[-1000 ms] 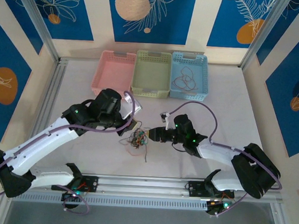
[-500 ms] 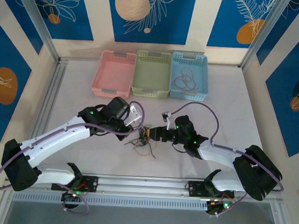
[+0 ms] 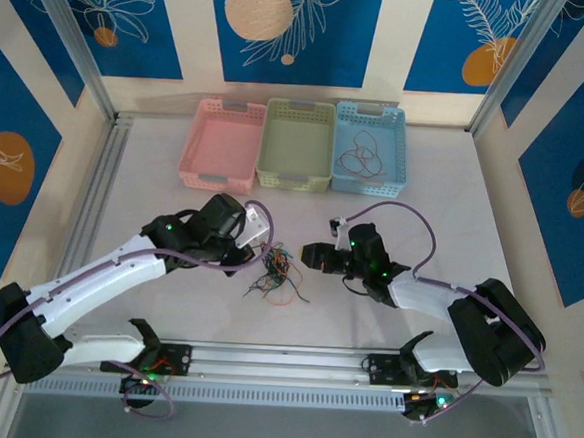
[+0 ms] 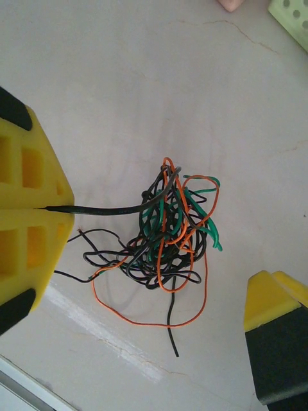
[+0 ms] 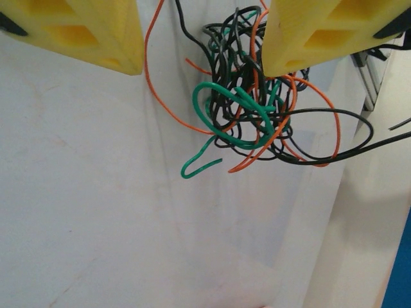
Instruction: Untangle the cables
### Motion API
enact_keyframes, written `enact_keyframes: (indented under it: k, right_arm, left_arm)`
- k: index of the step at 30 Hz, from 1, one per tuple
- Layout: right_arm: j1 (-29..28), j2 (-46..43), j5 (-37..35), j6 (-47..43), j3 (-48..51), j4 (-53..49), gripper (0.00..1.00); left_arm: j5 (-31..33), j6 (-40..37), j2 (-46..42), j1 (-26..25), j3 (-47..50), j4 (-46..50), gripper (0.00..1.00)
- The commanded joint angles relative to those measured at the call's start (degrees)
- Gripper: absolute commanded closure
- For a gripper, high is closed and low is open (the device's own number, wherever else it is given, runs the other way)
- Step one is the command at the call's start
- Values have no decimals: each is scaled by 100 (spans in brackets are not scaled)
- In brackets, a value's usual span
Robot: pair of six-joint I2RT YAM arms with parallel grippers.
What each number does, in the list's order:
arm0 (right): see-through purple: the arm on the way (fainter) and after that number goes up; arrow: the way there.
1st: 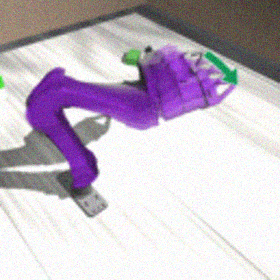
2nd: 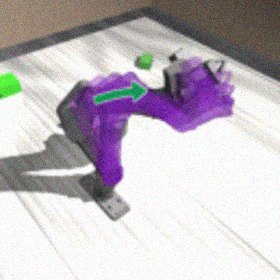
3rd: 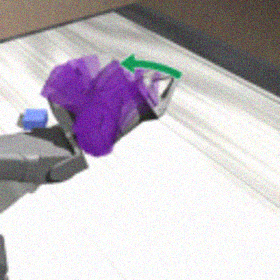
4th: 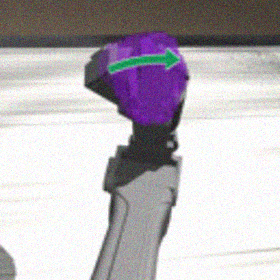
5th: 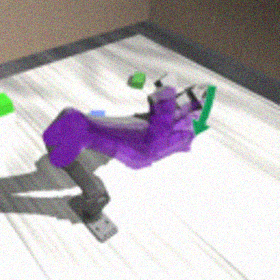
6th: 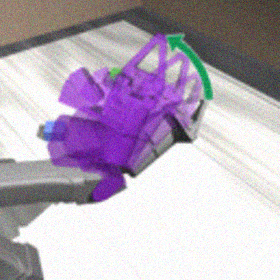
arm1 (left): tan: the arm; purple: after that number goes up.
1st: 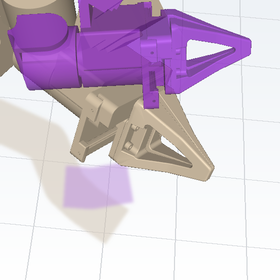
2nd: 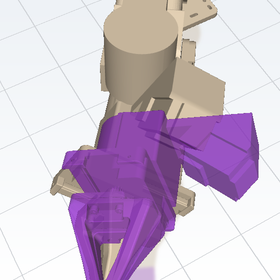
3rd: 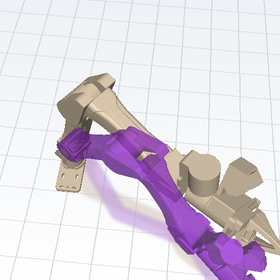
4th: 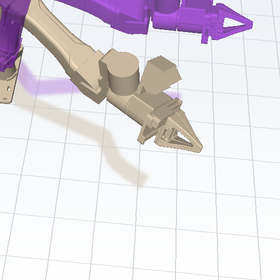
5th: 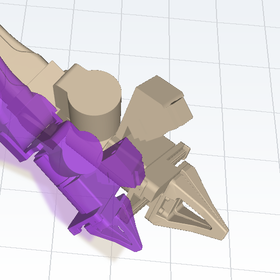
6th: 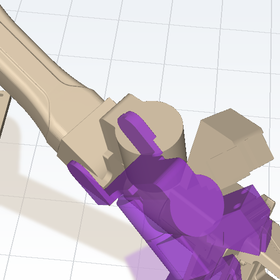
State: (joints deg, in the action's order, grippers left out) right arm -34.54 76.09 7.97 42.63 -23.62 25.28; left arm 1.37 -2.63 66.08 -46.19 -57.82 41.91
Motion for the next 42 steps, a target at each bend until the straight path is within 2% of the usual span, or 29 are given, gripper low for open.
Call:
enact_keyframes:
  k: [1, 7, 10, 15, 18, 21, 26, 28, 30, 33, 36, 38, 42]
  right_arm:
    - [-44, 196, 299, 60, -267, -126, 51]
    - [-55, 892, 328, 930, -679, -503, 61]
    - [-152, 941, 372, 797, -702, -405, 61]
    - [96, 325, 363, -285, -1060, -1486, 57]
    - [132, -458, -177, -1467, -1268, -2230, 53]
    - [202, -1093, -45, -2377, -1065, -2086, 48]
    - [105, -1661, 392, -3508, -507, -1345, 45]
    - [84, -1799, 814, -4203, -330, -1166, 44]
    - [105, -1861, 1182, -4998, -235, -1025, 44]
    - [94, -1774, 1485, -5371, -273, -846, 45]
    - [-22, -1486, 1752, -6187, -355, -1049, 46]
    - [-112, -1274, 1896, -6451, -642, -1480, 49]
    - [-199, -1163, 2122, -6599, -451, -1030, 50]
  left_arm:
    - [22, -115, -62, 50, 17, -100, 100]
    - [12, -106, -7, 53, -1, -78, 100]
    - [56, -123, -8, 57, -1, -74, 100]
    - [92, -148, -50, 44, 38, -82, 100]
    - [37, -282, -180, 41, 125, -218, 100]
    - [-145, -510, -467, 42, 320, -506, 100]
    - [-366, -924, -1179, 48, 753, -1042, 100]
    - [-330, -1037, -1405, 45, 893, -1200, 100]
    - [-440, -1177, -1579, 44, 1040, -1360, 100]
    - [-711, -1339, -1777, 44, 1200, -1560, 100]
    - [-745, -1366, -1887, 46, 1264, -1647, 100]
    - [-733, -1378, -1889, 45, 1239, -1657, 100]
    - [-770, -1464, -2026, 46, 1319, -1753, 100]
